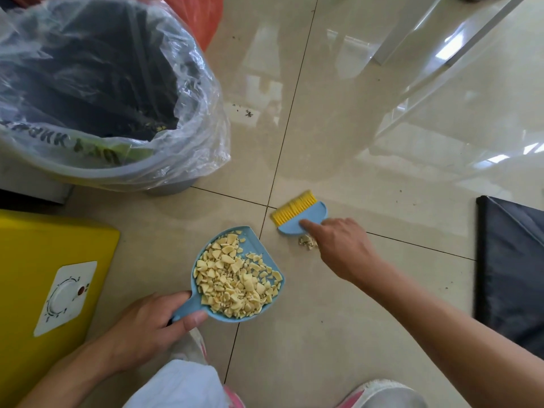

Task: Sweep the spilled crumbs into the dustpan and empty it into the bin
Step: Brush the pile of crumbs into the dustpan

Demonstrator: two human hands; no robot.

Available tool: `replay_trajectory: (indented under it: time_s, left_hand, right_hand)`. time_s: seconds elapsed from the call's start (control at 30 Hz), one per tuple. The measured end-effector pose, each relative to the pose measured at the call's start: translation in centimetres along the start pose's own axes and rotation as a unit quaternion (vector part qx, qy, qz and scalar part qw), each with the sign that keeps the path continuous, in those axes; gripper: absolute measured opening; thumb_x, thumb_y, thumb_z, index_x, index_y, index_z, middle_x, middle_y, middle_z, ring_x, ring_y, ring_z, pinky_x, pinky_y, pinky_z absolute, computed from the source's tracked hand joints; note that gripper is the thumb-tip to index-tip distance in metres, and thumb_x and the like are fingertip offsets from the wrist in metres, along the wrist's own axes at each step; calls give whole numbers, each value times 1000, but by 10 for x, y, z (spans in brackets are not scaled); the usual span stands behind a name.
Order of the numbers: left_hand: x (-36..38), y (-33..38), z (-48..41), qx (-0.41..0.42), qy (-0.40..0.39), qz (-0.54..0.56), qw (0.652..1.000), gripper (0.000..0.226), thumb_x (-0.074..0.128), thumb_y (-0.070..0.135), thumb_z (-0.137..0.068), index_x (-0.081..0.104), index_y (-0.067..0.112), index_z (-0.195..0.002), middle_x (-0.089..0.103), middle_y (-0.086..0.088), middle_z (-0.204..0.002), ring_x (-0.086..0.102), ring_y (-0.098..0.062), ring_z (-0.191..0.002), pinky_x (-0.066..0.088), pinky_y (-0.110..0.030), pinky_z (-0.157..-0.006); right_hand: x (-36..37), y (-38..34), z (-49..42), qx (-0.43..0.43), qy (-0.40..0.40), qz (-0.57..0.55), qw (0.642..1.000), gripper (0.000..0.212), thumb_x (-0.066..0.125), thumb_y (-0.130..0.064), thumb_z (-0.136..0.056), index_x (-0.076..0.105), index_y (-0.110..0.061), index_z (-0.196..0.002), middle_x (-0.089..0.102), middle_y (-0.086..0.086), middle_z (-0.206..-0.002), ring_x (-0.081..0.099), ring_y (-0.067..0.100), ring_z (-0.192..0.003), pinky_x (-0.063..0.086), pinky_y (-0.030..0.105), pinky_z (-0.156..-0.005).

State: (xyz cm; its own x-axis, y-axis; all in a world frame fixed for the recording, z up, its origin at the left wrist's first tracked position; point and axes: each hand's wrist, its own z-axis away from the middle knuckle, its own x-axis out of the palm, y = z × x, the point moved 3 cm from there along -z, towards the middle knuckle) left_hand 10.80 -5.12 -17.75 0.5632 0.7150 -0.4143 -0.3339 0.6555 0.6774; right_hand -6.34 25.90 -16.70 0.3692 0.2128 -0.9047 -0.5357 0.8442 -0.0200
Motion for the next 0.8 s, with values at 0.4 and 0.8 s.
replay_trajectory:
  time_s: [0.4,0.8]
  left_hand:
    - [11,12,-56,2,-22,-103,994,55,43,75,-86,60,22,-88,66,-2,-75,58,-11,-64,45,-30,-60]
    - [15,20,-91,-1,-66,-170,983,65,38,75,-82,56,13,-84,65,-1,-78,66,-24,-80,51,-37,-70]
  right_hand:
    - [-17,41,65,189,62,-108,974,37,41,-33,-105,52,-38,-139,67,6,-82,62,34,-74,50,40,-60]
    - [9,16,60,282,15,-176,943,38,35,-37,-105,54,-37,-138,70,7,-97,62,33,-91,47,39,-69]
